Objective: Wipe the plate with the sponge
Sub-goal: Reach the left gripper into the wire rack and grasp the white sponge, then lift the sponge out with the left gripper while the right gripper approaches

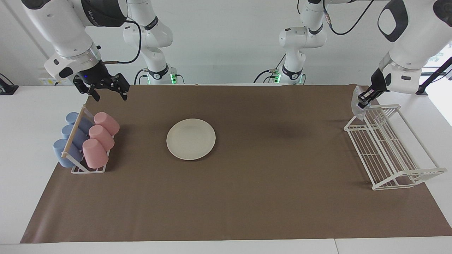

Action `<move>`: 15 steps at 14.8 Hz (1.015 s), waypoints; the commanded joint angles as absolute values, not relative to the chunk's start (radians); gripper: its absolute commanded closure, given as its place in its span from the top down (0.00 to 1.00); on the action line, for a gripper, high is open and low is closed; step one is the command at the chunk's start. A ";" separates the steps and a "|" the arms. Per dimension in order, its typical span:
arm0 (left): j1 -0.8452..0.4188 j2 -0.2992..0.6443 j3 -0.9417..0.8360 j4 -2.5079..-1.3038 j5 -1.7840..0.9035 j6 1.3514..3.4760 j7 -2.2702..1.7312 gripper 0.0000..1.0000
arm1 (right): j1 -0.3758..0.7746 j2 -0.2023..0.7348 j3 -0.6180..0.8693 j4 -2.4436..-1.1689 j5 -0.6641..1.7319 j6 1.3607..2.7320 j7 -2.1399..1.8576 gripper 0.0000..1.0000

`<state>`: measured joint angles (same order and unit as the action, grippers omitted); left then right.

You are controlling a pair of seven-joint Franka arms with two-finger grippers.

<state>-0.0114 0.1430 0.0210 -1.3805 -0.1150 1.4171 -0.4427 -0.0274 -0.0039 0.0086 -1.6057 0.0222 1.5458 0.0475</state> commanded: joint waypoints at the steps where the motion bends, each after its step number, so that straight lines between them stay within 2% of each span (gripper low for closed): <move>1: 0.063 0.123 0.023 -1.380 -0.360 1.388 -0.422 0.00 | -0.002 -0.008 0.014 -1.614 0.014 1.548 0.168 1.00; 6: 0.110 -0.024 0.028 -1.667 -0.716 1.448 -0.422 0.00 | 0.058 -0.023 0.015 -1.606 0.020 1.474 0.533 1.00; 10: 0.092 -0.185 0.025 -2.004 -0.958 1.617 -0.304 0.00 | 0.147 -0.023 0.021 -1.597 0.072 1.473 0.852 1.00; 13: 0.058 -0.245 0.023 -2.162 -1.132 1.679 -0.194 0.00 | 0.251 -0.032 0.021 -1.606 0.165 1.488 1.315 1.00; 15: 0.000 -0.250 0.023 -2.212 -1.216 1.704 -0.076 0.00 | 0.316 -0.041 0.021 -1.617 0.175 1.506 1.449 1.00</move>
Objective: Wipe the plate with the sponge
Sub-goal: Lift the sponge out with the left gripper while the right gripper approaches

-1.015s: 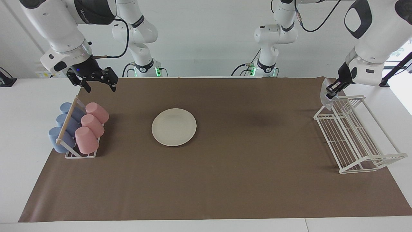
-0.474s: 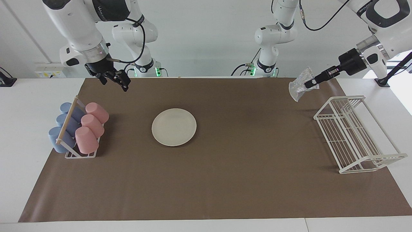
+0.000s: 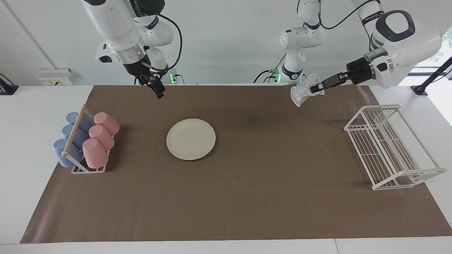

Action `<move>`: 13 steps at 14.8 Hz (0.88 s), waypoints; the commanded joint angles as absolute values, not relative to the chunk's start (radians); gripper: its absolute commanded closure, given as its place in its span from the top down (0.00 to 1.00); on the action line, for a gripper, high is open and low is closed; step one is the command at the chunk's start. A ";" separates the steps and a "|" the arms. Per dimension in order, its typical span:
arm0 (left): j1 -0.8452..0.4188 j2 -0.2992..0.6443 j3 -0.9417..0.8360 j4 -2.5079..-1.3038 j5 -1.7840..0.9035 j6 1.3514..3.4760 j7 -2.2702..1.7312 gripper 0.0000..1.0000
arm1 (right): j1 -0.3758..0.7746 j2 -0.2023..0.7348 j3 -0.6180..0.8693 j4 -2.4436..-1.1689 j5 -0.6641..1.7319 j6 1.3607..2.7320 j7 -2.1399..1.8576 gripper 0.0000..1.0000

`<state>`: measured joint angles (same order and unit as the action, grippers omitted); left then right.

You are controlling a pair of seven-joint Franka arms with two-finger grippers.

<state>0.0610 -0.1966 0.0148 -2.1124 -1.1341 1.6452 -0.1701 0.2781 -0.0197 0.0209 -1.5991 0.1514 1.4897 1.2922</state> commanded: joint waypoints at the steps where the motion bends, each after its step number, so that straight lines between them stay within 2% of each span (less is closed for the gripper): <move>1: -0.026 -0.249 0.023 -2.232 -1.247 1.712 -0.046 0.00 | 0.328 -0.044 0.023 -1.620 0.179 1.512 1.518 1.00; 5: -0.081 -0.259 0.020 -2.344 -1.379 1.720 0.165 0.00 | 0.334 -0.049 0.055 -1.623 0.255 1.539 1.670 1.00; 7: -0.132 -0.262 0.020 -2.381 -1.405 1.720 0.231 0.00 | 0.344 -0.049 0.073 -1.623 0.255 1.604 1.762 1.00; 10: -0.178 -0.273 0.020 -2.421 -1.465 1.727 0.258 0.00 | 0.412 -0.041 0.084 -1.629 0.252 1.687 1.955 1.00; 13: -0.276 -0.275 0.018 -2.434 -1.552 1.845 0.256 0.00 | 0.457 -0.032 0.086 -1.635 0.253 1.719 2.054 1.00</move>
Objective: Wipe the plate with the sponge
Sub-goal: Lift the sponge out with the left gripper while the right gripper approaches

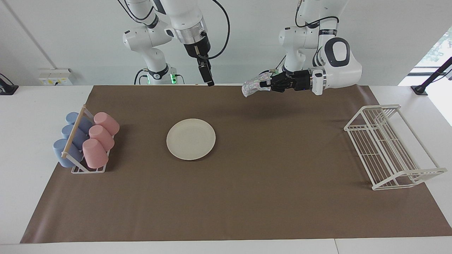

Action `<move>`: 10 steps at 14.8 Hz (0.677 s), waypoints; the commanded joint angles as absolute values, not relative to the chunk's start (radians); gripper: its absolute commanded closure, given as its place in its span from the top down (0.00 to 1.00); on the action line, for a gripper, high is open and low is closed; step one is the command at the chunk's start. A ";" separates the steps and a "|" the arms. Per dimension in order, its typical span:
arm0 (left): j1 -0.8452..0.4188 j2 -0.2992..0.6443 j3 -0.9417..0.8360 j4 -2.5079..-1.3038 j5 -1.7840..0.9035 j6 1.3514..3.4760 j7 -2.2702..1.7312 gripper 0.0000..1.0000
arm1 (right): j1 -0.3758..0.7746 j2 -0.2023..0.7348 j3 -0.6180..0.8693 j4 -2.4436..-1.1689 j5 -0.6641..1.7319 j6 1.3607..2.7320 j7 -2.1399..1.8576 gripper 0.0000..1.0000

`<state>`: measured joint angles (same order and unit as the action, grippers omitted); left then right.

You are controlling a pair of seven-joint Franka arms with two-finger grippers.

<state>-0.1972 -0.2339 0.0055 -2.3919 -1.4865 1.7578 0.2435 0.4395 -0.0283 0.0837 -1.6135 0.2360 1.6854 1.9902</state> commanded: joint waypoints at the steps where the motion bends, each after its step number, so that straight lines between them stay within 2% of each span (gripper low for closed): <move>1: -0.297 -0.278 0.017 -2.445 -1.569 1.876 0.256 0.00 | 0.481 -0.020 0.086 -1.635 0.253 1.742 2.089 1.00; 4: -0.302 -0.282 0.018 -2.447 -1.575 1.881 0.250 0.00 | 0.544 0.003 0.086 -1.635 0.255 1.798 2.186 1.00; 7: -0.296 -0.282 0.018 -2.447 -1.588 1.868 0.250 0.00 | 0.552 0.002 0.086 -1.644 0.261 1.825 2.230 1.00; 10: -0.291 -0.282 0.021 -2.447 -1.588 1.861 0.250 0.00 | 0.578 -0.014 0.087 -1.712 0.259 1.912 2.220 1.00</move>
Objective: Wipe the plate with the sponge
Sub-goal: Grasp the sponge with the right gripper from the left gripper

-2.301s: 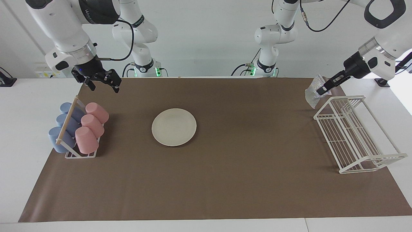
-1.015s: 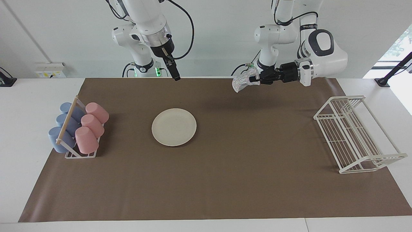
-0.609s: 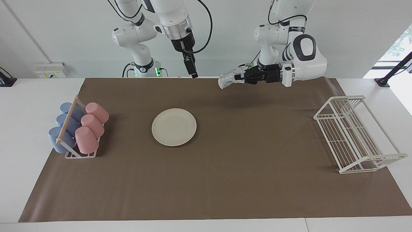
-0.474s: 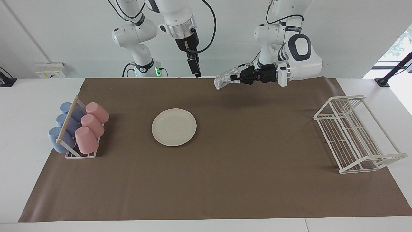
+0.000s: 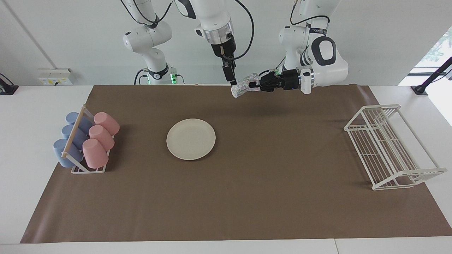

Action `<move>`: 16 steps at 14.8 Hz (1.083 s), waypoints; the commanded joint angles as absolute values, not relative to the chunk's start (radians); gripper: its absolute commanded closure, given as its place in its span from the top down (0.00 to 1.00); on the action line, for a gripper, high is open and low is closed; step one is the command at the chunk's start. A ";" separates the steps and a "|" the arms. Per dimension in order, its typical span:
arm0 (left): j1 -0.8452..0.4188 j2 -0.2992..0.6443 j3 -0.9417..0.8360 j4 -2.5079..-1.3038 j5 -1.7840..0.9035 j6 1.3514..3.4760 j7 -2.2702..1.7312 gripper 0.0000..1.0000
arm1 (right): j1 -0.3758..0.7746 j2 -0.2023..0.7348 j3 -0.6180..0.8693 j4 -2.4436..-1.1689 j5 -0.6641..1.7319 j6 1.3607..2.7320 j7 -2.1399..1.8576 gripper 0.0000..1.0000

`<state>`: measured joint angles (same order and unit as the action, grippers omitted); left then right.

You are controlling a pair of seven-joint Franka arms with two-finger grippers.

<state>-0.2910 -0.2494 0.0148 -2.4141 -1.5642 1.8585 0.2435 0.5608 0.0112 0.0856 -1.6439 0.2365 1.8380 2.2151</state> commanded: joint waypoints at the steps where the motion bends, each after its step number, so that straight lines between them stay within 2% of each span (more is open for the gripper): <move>1: -0.291 -0.282 0.021 -2.447 -1.588 1.861 0.249 0.00 | 0.600 -0.024 0.087 -1.744 0.259 1.943 2.211 1.00; 3: -0.290 -0.282 0.023 -2.447 -1.588 1.858 0.249 0.00 | 0.618 -0.031 0.087 -1.790 0.259 2.015 2.189 1.00; 9: -0.290 -0.282 0.025 -2.447 -1.586 1.858 0.247 0.00 | 0.629 -0.067 0.098 -1.859 0.258 2.026 2.135 1.00; 16: -0.281 -0.284 0.026 -2.447 -1.586 1.844 0.245 0.00 | 0.634 -0.061 0.098 -1.887 0.258 2.094 2.098 1.00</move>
